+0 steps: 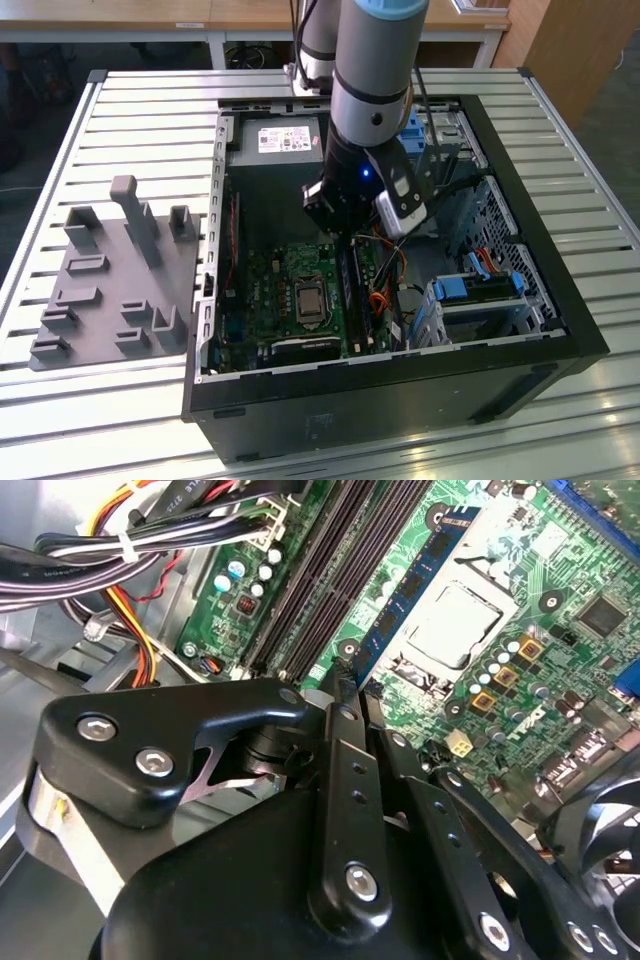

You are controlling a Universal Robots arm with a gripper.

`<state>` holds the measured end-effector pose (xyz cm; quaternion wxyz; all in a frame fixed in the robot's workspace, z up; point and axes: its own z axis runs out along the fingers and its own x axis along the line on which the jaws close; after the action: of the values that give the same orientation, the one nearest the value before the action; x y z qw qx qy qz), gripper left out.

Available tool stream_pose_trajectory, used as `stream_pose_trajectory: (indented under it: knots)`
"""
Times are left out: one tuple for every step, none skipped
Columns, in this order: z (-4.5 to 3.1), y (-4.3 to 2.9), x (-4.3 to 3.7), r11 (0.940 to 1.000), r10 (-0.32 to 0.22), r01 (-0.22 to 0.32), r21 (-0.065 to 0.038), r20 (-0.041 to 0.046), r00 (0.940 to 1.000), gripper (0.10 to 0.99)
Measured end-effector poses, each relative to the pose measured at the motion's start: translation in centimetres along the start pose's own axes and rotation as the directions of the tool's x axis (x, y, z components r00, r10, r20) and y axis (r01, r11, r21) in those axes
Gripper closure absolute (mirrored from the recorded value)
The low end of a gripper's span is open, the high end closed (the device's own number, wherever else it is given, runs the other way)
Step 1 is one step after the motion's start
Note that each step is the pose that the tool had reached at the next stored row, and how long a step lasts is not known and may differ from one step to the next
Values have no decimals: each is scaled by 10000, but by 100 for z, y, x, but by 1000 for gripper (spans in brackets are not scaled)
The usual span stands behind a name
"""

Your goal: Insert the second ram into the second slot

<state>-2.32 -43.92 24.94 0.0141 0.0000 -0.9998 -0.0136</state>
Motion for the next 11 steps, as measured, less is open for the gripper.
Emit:
stream_pose_trajectory:
  knots:
    - [7, 0, 0, 10000, 31, -31, 2, 1, 10000, 949]
    - [15, 0, -1, 10000, 57, -57, 3, 2, 10000, 949]
    - [24, -1, -1, 10000, 70, -70, 4, 2, 10000, 949]
    - [35, -1, -2, 10000, 72, -72, 3, 2, 10000, 949]
    - [44, -1, -4, 10000, 72, -72, 2, 2, 10000, 949]
    - [52, -2, -6, 10000, 72, -72, 3, 2, 10000, 949]
    - [60, -2, -9, 10000, 71, -71, 3, 2, 10000, 949]
    - [66, -2, -11, 10000, 72, -72, 3, 2, 10000, 949]
    - [73, -2, -12, 10000, 73, -73, 2, 2, 10000, 949]
    - [77, -4, -13, 10000, 73, -73, 4, 2, 10000, 949]
    - [81, -5, -13, 10000, 73, -73, 4, 2, 10000, 949]
